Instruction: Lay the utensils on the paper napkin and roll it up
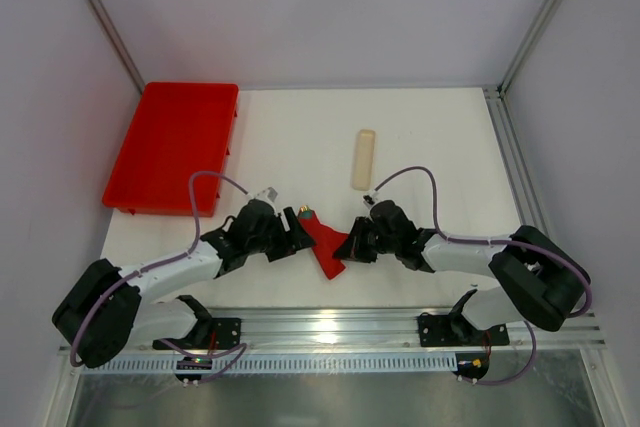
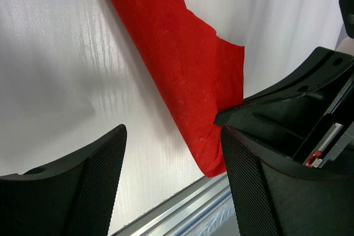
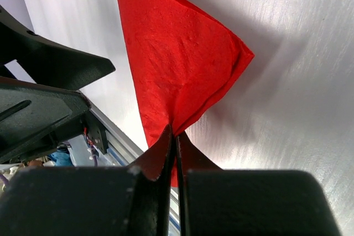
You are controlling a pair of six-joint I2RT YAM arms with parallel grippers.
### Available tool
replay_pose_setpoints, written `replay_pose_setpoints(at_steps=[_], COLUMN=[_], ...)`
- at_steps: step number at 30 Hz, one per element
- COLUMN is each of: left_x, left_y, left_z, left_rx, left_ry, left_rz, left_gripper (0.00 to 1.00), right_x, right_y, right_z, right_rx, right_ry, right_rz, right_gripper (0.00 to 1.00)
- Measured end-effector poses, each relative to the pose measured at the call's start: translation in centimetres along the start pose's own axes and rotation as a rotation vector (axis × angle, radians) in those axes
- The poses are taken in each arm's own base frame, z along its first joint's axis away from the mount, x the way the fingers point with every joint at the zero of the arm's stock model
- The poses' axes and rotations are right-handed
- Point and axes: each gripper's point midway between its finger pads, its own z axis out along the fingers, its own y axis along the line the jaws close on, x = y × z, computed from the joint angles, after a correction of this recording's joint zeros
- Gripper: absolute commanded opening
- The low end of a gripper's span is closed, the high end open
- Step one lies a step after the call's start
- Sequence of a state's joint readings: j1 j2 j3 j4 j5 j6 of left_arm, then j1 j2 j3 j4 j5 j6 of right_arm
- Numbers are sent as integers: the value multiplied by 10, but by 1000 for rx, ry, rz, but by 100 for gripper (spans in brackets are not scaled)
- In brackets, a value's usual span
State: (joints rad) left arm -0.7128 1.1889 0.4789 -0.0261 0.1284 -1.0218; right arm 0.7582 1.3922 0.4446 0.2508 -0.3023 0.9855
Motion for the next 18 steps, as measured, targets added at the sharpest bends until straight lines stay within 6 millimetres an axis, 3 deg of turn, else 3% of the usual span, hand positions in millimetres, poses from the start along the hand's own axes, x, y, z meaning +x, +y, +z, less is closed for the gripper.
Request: replay_pose_setpoints(at_steps=[6, 18], left_x=[5, -6], left_y=[5, 1], left_z=[3, 13], left_rx=[8, 35], left_ry=[-6, -49], left_rz=[-83, -308], left_gripper=[76, 81], right_x=[0, -1], right_y=[1, 2], right_z=[0, 0], right_rx=[-2, -2], right_ry=[-2, -3], right_rz=[20, 41], right_gripper=[4, 4])
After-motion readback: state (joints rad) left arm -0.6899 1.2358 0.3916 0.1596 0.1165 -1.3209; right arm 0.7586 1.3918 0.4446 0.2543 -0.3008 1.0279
